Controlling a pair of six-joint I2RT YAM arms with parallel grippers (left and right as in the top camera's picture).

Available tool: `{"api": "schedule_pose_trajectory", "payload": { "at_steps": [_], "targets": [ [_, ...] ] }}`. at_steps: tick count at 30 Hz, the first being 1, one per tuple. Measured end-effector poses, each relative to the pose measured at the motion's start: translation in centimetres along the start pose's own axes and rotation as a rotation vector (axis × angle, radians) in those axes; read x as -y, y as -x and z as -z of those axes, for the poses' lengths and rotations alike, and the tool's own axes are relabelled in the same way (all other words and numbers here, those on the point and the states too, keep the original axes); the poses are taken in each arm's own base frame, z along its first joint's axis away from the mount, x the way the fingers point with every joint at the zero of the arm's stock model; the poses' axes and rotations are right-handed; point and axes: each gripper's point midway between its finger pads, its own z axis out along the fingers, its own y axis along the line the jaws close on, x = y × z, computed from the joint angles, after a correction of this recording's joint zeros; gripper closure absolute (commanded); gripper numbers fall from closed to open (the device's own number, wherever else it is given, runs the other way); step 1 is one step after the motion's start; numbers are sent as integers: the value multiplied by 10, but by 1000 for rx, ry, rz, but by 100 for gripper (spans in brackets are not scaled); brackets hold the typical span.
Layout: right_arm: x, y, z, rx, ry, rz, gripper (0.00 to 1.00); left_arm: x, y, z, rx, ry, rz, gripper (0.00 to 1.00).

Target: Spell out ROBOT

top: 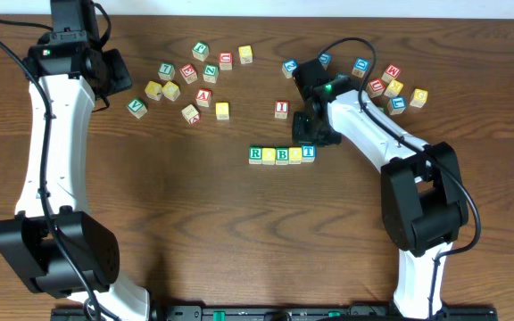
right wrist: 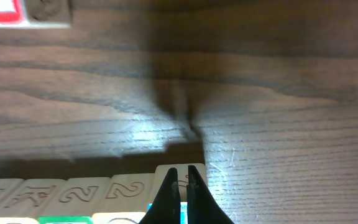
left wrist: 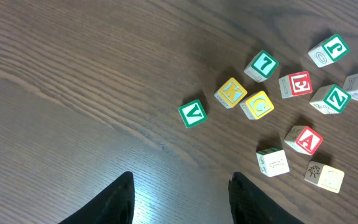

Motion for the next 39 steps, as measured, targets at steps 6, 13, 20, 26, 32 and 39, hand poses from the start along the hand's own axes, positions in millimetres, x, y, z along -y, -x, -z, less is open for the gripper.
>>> {"api": "schedule_pose_trajectory", "payload": {
  "at_steps": [6,13,20,26,32,39],
  "targets": [
    [1,-2,-2,-4,-2,0,99,0,0,0,0,0,0,51],
    [-1,0,-2,2,5,2,99,0,0,0,0,0,0,51],
    [-4,1,-2,3,23,21,99,0,0,0,0,0,0,51],
    [-5,1,-1,2,27,28,99,0,0,0,0,0,0,51],
    [-5,0,-2,1,29,28,99,0,0,0,0,0,0,51],
    [-6,1,-1,4,31,38,99,0,0,0,0,0,0,51]
  ]
}}
